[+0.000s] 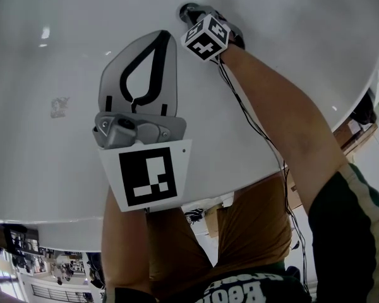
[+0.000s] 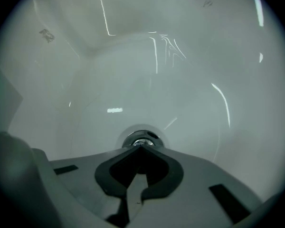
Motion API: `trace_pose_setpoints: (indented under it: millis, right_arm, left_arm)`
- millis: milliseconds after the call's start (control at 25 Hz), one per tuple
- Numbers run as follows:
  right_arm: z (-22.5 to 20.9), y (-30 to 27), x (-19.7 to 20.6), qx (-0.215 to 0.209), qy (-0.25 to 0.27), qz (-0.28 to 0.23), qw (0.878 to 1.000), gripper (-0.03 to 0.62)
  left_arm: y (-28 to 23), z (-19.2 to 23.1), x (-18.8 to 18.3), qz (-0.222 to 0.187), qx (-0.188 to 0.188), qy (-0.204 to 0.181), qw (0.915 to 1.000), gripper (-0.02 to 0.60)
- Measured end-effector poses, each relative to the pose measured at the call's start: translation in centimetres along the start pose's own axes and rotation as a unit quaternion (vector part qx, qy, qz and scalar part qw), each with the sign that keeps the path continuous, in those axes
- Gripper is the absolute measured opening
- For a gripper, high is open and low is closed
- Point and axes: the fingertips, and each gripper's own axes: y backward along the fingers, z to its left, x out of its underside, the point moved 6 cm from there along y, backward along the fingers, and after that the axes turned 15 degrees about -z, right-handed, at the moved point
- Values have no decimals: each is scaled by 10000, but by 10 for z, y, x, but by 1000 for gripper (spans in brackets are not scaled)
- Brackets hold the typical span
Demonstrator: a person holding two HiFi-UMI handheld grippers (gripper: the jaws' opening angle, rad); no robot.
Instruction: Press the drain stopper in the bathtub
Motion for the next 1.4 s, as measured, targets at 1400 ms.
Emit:
trace_pose_setpoints:
  millis: [1400]
  right_arm:
    - [9, 15, 2, -305, 47, -180, 9994, 15]
  left_arm:
    - [-1, -1, 2, -25, -51, -96, 9999, 6]
